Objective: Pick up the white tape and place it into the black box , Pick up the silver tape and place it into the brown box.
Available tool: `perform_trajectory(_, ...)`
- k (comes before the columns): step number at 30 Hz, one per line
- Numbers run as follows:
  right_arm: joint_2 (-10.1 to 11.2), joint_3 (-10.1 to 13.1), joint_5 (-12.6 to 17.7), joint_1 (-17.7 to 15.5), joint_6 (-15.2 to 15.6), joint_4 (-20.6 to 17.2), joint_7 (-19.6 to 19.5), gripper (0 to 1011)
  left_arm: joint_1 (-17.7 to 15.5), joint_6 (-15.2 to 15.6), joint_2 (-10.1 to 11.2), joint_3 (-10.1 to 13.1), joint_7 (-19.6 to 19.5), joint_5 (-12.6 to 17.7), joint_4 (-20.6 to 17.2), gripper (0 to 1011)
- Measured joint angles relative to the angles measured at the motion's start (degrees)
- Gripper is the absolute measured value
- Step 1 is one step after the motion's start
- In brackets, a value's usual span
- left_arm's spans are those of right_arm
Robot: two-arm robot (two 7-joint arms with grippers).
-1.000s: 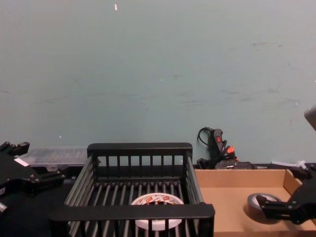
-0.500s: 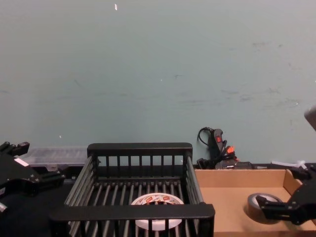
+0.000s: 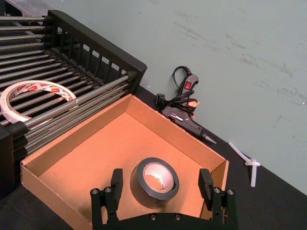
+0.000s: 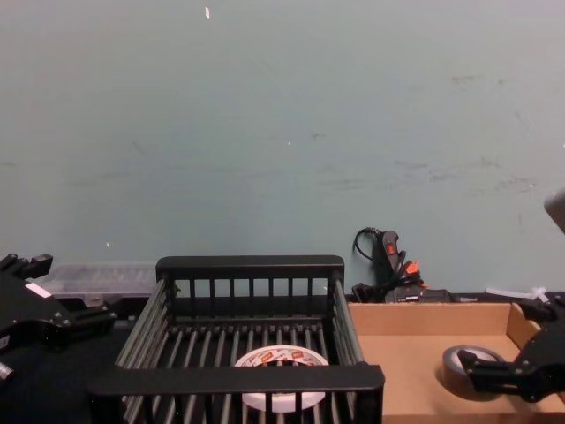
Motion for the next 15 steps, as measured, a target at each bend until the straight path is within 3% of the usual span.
perform_trajectory(15,0.00,0.00,0.00,0.00,-0.01,0.00,0.00,1002,0.00,0.00,0.00,0.00,0.00,0.00,0.00,1002)
